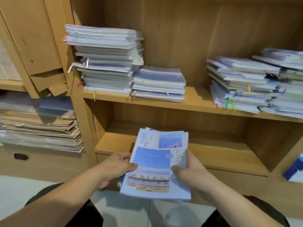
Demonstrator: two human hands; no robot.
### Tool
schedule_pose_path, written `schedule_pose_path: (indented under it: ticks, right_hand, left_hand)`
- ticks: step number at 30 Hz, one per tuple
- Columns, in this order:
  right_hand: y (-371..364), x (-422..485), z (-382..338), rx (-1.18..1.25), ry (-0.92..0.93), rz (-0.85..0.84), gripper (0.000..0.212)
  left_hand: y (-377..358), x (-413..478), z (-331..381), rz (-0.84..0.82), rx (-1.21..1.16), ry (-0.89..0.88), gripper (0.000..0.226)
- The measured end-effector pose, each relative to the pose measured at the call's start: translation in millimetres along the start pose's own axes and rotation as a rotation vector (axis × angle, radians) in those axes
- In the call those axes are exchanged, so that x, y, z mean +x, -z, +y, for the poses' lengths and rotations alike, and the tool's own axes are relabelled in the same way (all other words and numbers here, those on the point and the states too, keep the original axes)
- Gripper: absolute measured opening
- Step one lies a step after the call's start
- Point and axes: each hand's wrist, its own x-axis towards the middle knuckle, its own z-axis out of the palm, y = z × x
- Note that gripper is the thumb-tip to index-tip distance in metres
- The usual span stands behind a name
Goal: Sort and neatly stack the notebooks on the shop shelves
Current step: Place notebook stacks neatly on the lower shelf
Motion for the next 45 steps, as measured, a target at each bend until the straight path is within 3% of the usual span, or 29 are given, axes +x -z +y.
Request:
schedule_pose_path:
  ticks: [10,13,16,21,24,26,28,30,33,37,41,45]
  right_hand:
    - [-85.0,168.7,3.3,0.025,-0.097,-0.119,0.050]
    - [-98.8,204.2,5.6,-0.016,-0.067,-0.110,0.048]
    - [-104.5,228.3,9.4,-0.037,-0.006,-0.143,0.060]
    - [-114.9,239.4,18.5,-0.351,0.054,-0.133,0.066]
    - [-111.6,227.2,24.7,-0.435,0.077,-0.244,0.067]
    - [-115.6,221.0,33.0,-0.526,0.089,-0.275,0.082]
    - [-122.6,216.6,39.0,-0.617,0.121,-0.187,0.093]
    - [-126.9,212.5,38.5,-0.676,0.188,-0.079,0.082]
    - [-127.6,210.1,38.3,-0.645,0.216,-0.021,0.066]
    - [-127.8,211.8,41.7,-0.568,0.149,0.007,0.093]
    - [-129.1,215.9,43.7,-0.581,0.172,0.004,0.092]
    - [-130.6,216.5,46.1,-0.568,0.175,0.010,0.097]
  left_hand:
    - [75.4,118.4,-48.0,0.241,0.009,-0.014,0.018]
    - [95.7,143.7,-59.6,0.262,0.063,-0.126,0.019]
    - [103.4,158.1,-75.3,0.309,0.106,-0.241,0.020]
    - [111.1,168.5,-86.0,0.301,0.422,-0.194,0.029]
    - [122.0,159.6,-86.3,0.132,0.382,-0.253,0.053]
    - [121.1,152.5,-86.2,0.060,0.499,-0.254,0.063]
    - [117.0,148.9,-86.5,0.090,0.587,-0.264,0.059]
    - [116.0,148.7,-86.0,0.106,0.590,-0.290,0.055]
    - [117.8,151.5,-87.2,0.146,0.572,-0.287,0.056]
    - [115.5,153.5,-93.2,0.197,0.635,-0.249,0.070]
    - [110.3,153.4,-99.1,0.259,0.771,-0.214,0.079]
    - [106.1,152.6,-103.3,0.298,0.799,-0.209,0.071]
